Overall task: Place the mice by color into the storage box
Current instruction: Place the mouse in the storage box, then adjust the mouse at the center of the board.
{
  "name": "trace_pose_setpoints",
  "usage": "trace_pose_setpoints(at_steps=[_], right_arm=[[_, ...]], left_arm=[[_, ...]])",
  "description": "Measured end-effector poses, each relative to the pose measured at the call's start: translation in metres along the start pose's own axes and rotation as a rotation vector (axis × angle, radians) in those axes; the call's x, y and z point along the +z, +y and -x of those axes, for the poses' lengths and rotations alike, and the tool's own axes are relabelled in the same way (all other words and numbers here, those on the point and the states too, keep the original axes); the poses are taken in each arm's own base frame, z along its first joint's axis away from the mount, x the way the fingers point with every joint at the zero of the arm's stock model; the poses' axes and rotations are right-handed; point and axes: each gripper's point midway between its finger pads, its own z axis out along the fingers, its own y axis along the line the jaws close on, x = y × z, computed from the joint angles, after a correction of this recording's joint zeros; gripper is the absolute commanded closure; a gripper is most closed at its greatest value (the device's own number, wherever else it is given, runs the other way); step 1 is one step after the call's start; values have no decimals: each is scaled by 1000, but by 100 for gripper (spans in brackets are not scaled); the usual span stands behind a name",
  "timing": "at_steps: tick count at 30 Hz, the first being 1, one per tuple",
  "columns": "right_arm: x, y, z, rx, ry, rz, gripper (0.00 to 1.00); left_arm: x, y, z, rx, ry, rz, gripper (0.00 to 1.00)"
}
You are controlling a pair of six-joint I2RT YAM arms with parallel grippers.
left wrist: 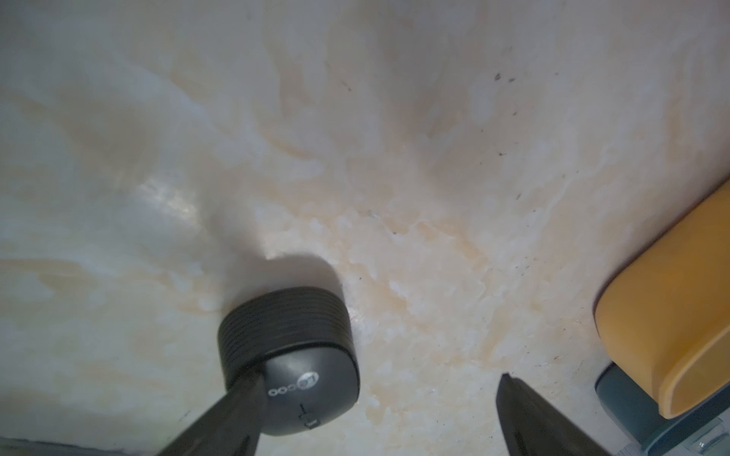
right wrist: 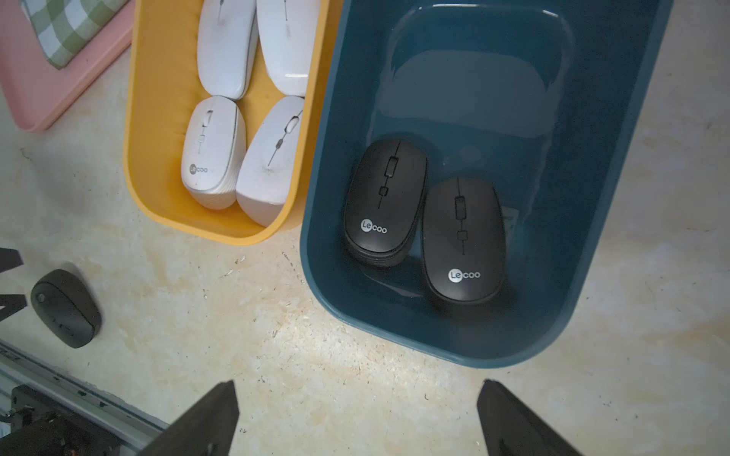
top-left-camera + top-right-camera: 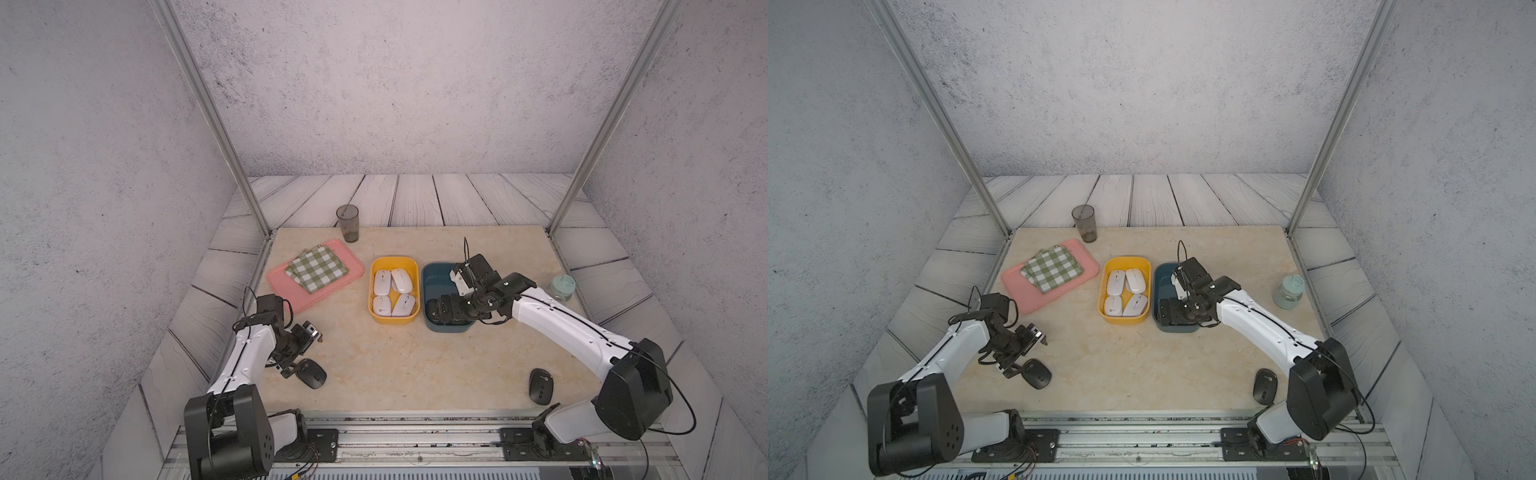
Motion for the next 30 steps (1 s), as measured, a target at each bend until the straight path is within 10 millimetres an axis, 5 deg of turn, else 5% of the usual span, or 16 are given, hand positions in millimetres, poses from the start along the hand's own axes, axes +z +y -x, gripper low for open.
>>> trace_pose_setpoints(at_steps=[17,30], right_arm=[[5,3,-4,-20,11,28,1],[8,1,-8,-32,21,24,1]], left_arm=[[10,8,1,-53,27,58,15],[6,7,2,-50,-4,86,7]])
